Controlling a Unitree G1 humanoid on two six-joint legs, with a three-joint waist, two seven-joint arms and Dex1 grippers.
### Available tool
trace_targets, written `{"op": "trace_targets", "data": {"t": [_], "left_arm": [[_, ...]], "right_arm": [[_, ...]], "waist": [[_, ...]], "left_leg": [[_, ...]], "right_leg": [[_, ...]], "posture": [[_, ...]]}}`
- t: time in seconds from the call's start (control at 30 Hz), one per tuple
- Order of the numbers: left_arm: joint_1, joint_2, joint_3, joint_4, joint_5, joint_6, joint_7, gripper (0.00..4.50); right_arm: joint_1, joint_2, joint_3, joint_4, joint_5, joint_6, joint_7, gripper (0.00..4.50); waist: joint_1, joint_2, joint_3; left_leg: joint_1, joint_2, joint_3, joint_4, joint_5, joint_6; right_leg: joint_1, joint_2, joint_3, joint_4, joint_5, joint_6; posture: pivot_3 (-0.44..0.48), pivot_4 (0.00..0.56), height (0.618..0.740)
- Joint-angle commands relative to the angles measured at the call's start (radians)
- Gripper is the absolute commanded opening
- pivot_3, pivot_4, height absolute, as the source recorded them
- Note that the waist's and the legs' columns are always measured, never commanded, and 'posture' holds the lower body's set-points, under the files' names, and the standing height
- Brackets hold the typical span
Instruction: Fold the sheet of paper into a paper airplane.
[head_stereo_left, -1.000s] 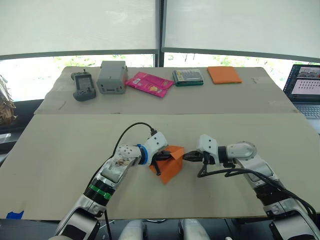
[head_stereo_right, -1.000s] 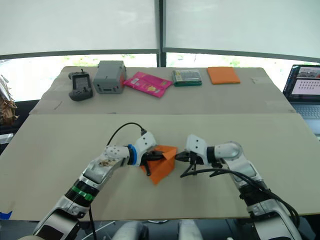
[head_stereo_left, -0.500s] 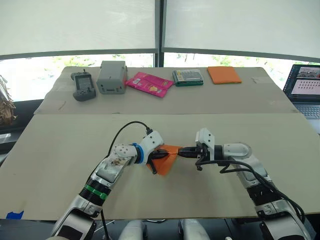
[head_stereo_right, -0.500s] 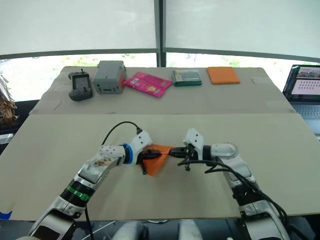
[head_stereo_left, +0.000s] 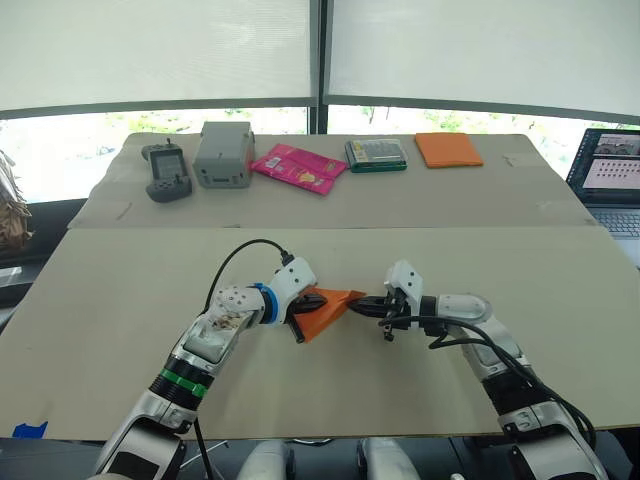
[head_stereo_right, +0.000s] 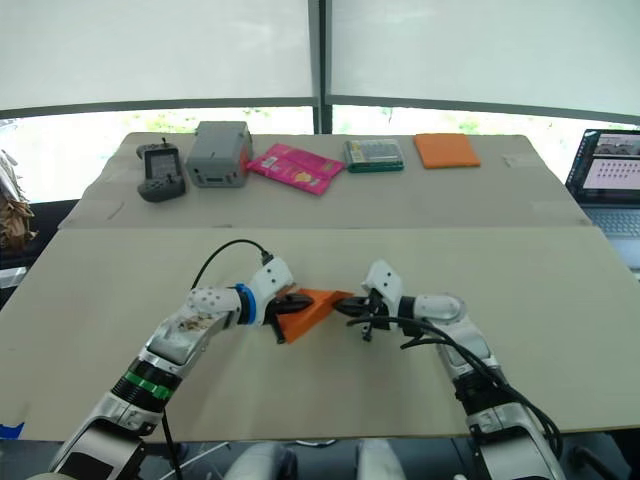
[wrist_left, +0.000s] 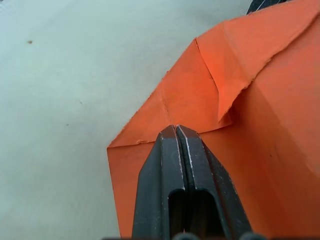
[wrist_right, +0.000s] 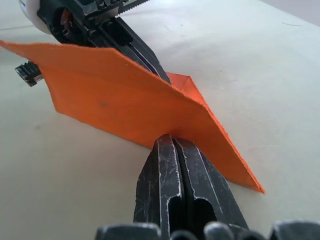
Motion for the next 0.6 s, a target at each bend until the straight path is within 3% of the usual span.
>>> {"op": "trace_targets", "data": {"t": [0.03, 0.27, 0.43, 0.6], "left_arm": [[-0.017, -0.043, -0.022, 0.045, 0.024, -0.021, 0.013, 0.04], [-0.001, -0.043, -0.089, 0.030, 0.043, -0.008, -0.059, 0.04], [0.050, -0.040, -0.080, -0.057, -0.027, 0.032, -0.128, 0.04], [0.073, -0.035, -0.042, -0.091, -0.045, 0.078, -0.105, 0.04]], "right_arm": [[0.003, 0.006, 0.002, -0.017, -0.008, -0.009, -0.007, 0.00], [-0.001, 0.011, -0.001, -0.009, -0.027, -0.010, -0.037, 0.00], [-0.048, 0.038, -0.003, 0.033, -0.041, -0.012, -0.071, 0.00], [-0.082, 0.053, 0.008, 0.069, -0.057, -0.013, -0.068, 0.00]], "waist": [[0.005, 0.000, 0.000], [0.007, 0.000, 0.000], [-0.001, 0.000, 0.000], [0.001, 0.000, 0.000]], "left_leg": [[0.000, 0.000, 0.000, 0.000, 0.000, 0.000], [-0.001, -0.001, 0.000, 0.001, 0.000, 0.000], [-0.001, 0.000, 0.000, 0.000, 0.000, 0.000], [-0.001, 0.000, 0.000, 0.000, 0.000, 0.000]], "right_leg": [[0.000, 0.000, 0.000, 0.000, 0.000, 0.000], [0.000, -0.001, 0.000, 0.000, 0.000, 0.000], [0.000, 0.000, 0.000, 0.000, 0.000, 0.000], [-0.001, 0.000, 0.000, 0.000, 0.000, 0.000]], "posture": [[0.000, 0.150, 0.740], [0.000, 0.150, 0.740], [0.000, 0.150, 0.740], [0.000, 0.150, 0.740]]}}
